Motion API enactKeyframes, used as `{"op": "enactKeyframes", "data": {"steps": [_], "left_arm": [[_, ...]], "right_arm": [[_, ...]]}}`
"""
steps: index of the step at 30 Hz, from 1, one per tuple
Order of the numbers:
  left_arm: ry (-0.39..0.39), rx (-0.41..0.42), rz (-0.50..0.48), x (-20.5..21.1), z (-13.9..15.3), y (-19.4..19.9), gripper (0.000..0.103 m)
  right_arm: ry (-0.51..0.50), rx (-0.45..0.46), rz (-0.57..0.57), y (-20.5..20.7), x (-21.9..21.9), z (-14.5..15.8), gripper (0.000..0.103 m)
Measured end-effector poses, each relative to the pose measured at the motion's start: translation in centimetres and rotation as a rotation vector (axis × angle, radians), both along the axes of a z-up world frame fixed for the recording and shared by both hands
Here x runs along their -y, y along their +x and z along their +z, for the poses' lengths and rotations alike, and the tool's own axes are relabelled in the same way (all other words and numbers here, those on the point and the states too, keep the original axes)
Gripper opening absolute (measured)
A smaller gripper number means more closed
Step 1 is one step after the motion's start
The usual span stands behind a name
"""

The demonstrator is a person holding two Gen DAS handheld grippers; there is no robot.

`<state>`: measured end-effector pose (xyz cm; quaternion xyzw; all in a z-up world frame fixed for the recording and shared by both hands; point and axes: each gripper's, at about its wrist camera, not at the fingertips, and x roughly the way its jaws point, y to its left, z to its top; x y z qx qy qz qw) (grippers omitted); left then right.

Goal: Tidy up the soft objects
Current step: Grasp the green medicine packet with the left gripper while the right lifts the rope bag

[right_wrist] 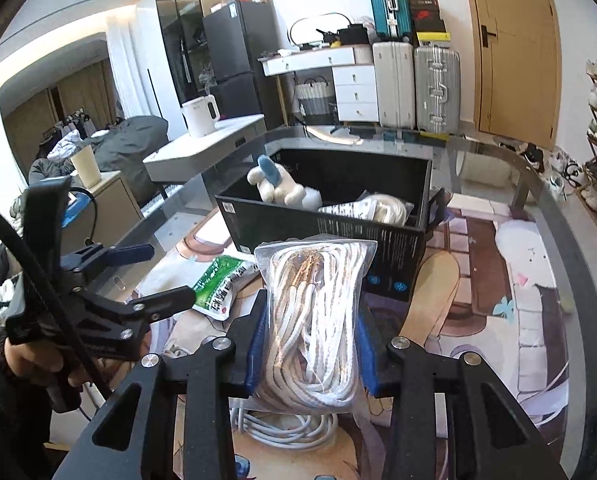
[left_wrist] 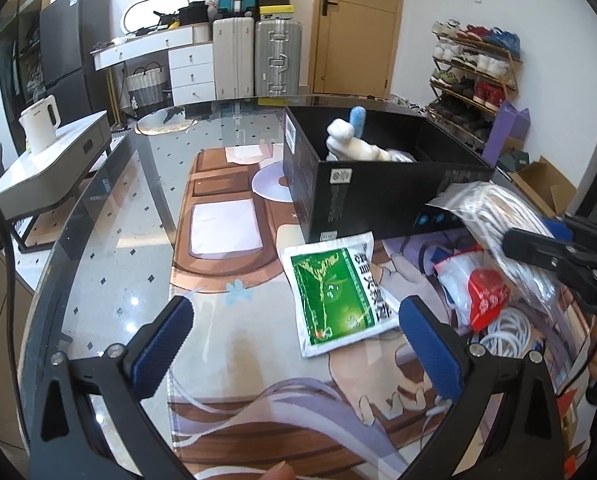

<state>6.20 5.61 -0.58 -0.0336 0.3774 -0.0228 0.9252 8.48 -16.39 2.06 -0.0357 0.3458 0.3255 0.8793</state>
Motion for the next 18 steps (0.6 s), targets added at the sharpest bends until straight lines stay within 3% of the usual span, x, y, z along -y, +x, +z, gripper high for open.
{"op": "enactKeyframes", "data": {"steps": [5, 18], "left_arm": [[-0.019, -0.031, 0.015, -0.2, -0.2, 1.1, 0.103], [-0.020, -0.122, 0.015, 1.1, -1.4, 3.5, 0.101]], "right_arm": [[0.038, 0.051, 0.026, -0.8, 1.1, 0.8, 0.038], [0.075, 0.084, -0.045, -0.5, 4.4, 2.1, 0.038]]}}
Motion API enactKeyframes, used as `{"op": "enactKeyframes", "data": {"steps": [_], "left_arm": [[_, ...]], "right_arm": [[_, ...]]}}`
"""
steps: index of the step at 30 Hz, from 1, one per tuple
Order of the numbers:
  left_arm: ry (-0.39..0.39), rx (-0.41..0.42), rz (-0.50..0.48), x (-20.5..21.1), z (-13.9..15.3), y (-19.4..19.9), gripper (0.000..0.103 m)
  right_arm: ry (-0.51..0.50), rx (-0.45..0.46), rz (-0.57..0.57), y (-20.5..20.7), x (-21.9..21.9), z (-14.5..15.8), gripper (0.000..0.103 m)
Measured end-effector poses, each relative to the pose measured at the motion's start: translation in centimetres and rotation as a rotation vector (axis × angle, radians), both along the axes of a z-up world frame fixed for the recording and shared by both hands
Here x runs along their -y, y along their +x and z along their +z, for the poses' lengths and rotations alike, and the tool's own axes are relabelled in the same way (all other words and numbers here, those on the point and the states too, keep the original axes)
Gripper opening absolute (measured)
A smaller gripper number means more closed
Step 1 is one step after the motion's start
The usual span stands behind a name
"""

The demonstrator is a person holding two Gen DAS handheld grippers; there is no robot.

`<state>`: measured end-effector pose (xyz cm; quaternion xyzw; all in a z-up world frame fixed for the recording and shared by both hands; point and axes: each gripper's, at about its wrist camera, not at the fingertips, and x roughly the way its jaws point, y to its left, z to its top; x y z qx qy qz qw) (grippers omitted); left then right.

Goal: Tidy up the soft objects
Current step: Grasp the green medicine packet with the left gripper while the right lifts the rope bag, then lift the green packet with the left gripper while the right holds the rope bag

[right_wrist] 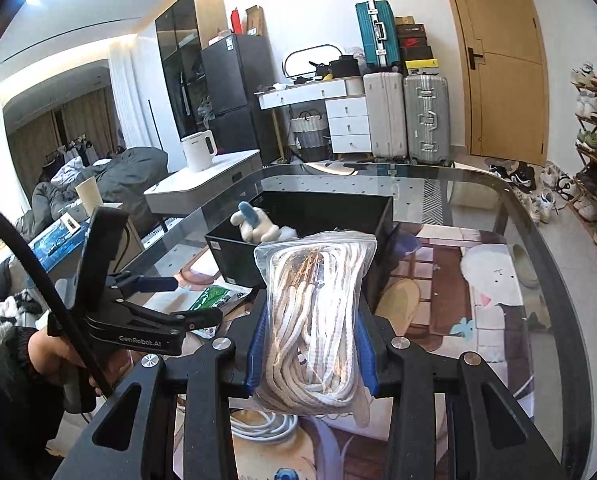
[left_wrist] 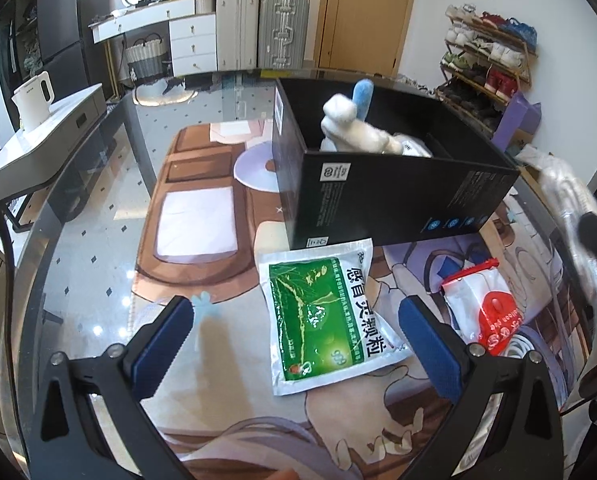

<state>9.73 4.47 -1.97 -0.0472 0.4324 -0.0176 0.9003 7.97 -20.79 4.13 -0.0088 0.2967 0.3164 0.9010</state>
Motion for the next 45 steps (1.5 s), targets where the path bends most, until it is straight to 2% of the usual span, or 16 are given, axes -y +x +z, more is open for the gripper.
{"op": "enactKeyframes", "data": {"steps": [3, 7, 10, 13, 15, 20, 33, 39, 42, 45], "left_arm": [[-0.006, -0.030, 0.007, 0.0, -0.5, 0.5, 0.098], [0.029, -0.026, -0.012, 0.7, -0.6, 0.4, 0.094], [0.035, -0.012, -0.039, 1.2, -0.5, 0.2, 0.086], [0.038, 0.007, -0.066, 1.6, -0.3, -0.1, 0.070], [0.039, 0.018, -0.078, 1.8, -0.1, -0.3, 0.054], [0.008, 0.028, -0.089, 1.4, 0.3, -0.5, 0.044], [-0.033, 0.052, -0.095, 0.6, 0.9, -1.5, 0.036], [-0.034, 0.050, -0.092, 0.4, 0.7, -1.6, 0.036], [-0.010, 0.042, -0.085, 0.6, 0.7, -1.4, 0.041], [0.024, 0.028, -0.068, 0.8, 0.4, -1.2, 0.055]], "right_arm": [[0.001, 0.001, -0.010, 0.0, 0.4, 0.1, 0.038], [0.001, -0.002, -0.023, -0.1, 0.8, 0.0, 0.038], [-0.003, -0.002, -0.030, 0.0, 0.7, 0.0, 0.038], [-0.008, -0.002, -0.033, 0.0, 0.7, 0.0, 0.038], [-0.008, -0.003, -0.033, 0.0, 0.7, 0.0, 0.038], [-0.008, -0.001, -0.033, 0.0, 0.5, 0.0, 0.038], [-0.009, 0.001, -0.034, 0.0, 0.5, 0.0, 0.038], [-0.012, 0.003, -0.033, 0.1, 0.5, -0.1, 0.038], [-0.015, 0.003, -0.030, 0.1, 0.5, -0.1, 0.038], [-0.016, 0.004, -0.028, 0.1, 0.5, -0.1, 0.038]]}}
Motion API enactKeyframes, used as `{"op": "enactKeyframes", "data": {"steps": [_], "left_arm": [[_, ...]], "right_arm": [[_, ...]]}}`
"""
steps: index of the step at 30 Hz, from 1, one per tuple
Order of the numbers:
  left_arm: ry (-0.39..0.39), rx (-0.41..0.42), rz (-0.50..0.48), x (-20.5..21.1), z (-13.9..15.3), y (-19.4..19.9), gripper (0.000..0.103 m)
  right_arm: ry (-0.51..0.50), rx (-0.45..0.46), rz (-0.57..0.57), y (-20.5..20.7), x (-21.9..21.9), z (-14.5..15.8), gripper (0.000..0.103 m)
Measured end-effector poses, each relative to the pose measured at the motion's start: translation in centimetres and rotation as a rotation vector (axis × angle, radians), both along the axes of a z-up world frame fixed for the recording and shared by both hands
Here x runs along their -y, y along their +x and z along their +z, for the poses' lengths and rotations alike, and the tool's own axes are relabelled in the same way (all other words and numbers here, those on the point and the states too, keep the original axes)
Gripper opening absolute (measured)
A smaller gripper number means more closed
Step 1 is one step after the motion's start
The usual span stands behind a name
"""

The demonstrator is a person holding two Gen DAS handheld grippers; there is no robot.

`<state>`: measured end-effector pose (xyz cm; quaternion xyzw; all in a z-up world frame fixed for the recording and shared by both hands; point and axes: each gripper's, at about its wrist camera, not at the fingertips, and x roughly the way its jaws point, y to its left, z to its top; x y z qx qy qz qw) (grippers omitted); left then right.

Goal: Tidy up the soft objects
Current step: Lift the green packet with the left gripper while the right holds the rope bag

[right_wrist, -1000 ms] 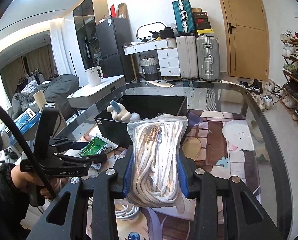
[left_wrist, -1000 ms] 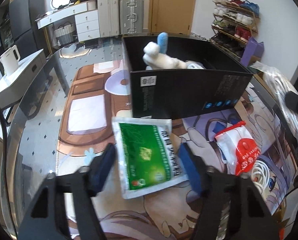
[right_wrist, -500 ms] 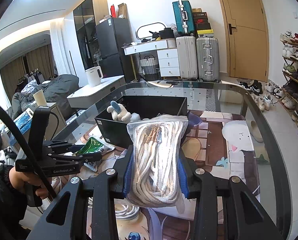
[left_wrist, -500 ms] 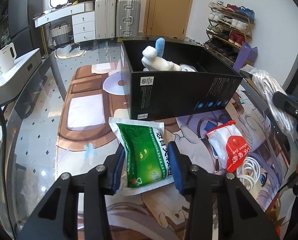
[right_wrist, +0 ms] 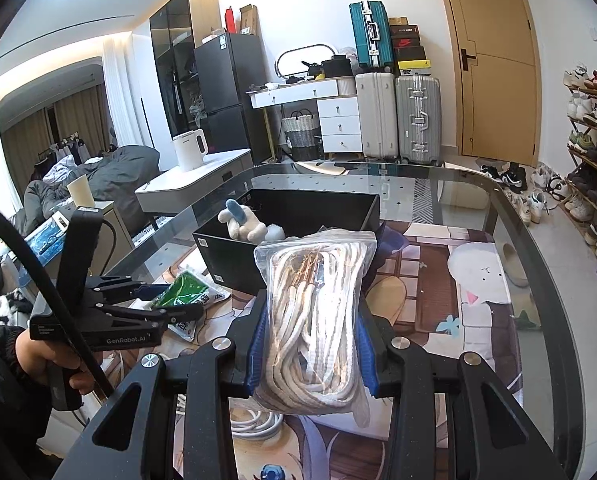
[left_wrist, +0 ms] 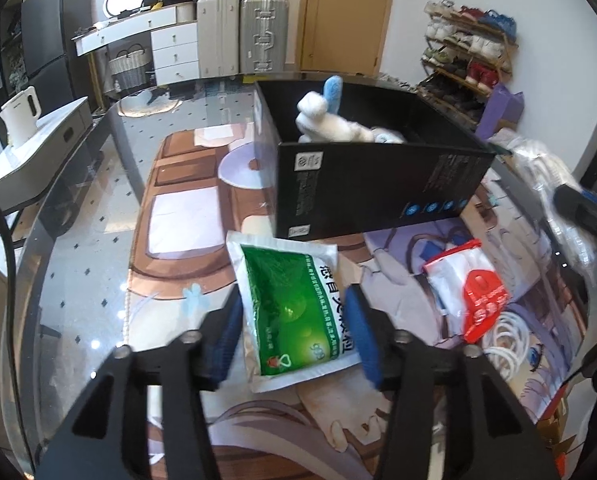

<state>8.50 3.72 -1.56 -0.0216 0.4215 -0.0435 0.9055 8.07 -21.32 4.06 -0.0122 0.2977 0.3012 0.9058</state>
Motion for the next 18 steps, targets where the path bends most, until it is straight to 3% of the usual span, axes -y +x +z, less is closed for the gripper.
{"op": "enactKeyframes", "data": {"steps": [13, 16, 18], "left_arm": [[0.045, -0.015, 0.006, 0.55, -0.49, 0.36, 0.063], [0.051, -0.022, 0.013, 0.58, -0.33, 0.39, 0.069], [0.054, -0.018, 0.017, 0.50, -0.19, 0.33, 0.079]], "right_arm": [[-0.001, -0.003, 0.000, -0.03, -0.11, 0.03, 0.038], [-0.002, -0.003, 0.000, -0.01, -0.11, 0.01, 0.038], [-0.002, -0.004, 0.001, 0.01, -0.11, -0.01, 0.038]]}}
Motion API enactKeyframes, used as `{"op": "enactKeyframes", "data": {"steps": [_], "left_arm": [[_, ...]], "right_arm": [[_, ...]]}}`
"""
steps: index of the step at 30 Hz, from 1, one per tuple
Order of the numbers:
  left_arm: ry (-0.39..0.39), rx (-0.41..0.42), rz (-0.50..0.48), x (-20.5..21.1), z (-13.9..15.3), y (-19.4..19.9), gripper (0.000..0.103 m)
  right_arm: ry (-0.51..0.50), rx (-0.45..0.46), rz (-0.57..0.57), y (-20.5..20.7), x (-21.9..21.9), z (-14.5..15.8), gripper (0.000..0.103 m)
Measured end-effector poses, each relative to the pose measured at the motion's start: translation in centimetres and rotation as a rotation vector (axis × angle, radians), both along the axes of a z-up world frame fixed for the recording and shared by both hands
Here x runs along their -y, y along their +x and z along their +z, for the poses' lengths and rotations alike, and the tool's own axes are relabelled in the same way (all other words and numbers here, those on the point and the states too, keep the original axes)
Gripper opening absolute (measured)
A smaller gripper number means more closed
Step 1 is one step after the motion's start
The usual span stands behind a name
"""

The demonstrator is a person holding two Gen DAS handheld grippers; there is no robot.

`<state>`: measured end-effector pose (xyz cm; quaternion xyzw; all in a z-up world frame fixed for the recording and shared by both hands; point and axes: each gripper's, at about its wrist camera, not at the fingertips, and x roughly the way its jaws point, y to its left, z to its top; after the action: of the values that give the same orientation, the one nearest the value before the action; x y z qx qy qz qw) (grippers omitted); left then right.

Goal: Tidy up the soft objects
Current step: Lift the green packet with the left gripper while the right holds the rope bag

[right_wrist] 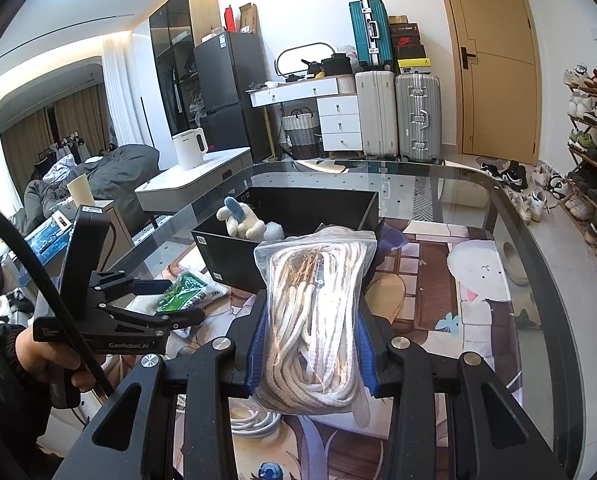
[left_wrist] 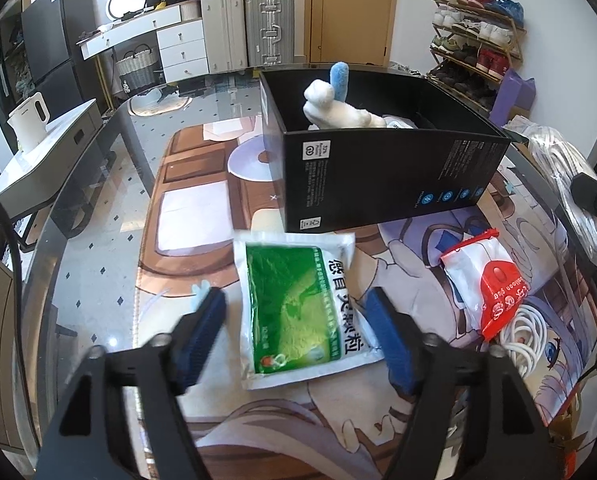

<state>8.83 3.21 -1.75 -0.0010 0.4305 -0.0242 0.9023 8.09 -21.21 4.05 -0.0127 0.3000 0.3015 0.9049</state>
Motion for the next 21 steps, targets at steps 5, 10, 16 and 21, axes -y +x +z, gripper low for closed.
{"op": "enactKeyframes", "data": {"steps": [5, 10, 16, 21], "left_arm": [[0.002, 0.008, -0.013, 0.34, 0.10, -0.26, 0.079], [-0.021, -0.003, -0.016, 0.14, -0.29, 0.02, 0.059], [-0.027, 0.017, -0.042, 0.11, -0.03, -0.35, 0.040], [-0.048, 0.035, -0.045, -0.08, 0.52, -0.76, 0.038]], "right_arm": [[-0.003, 0.001, 0.002, -0.11, 0.00, -0.09, 0.038], [-0.003, 0.000, 0.001, -0.09, 0.00, -0.19, 0.038], [-0.006, -0.002, 0.001, -0.12, -0.05, -0.42, 0.038], [-0.004, 0.002, 0.000, -0.17, -0.07, -0.40, 0.038]]}}
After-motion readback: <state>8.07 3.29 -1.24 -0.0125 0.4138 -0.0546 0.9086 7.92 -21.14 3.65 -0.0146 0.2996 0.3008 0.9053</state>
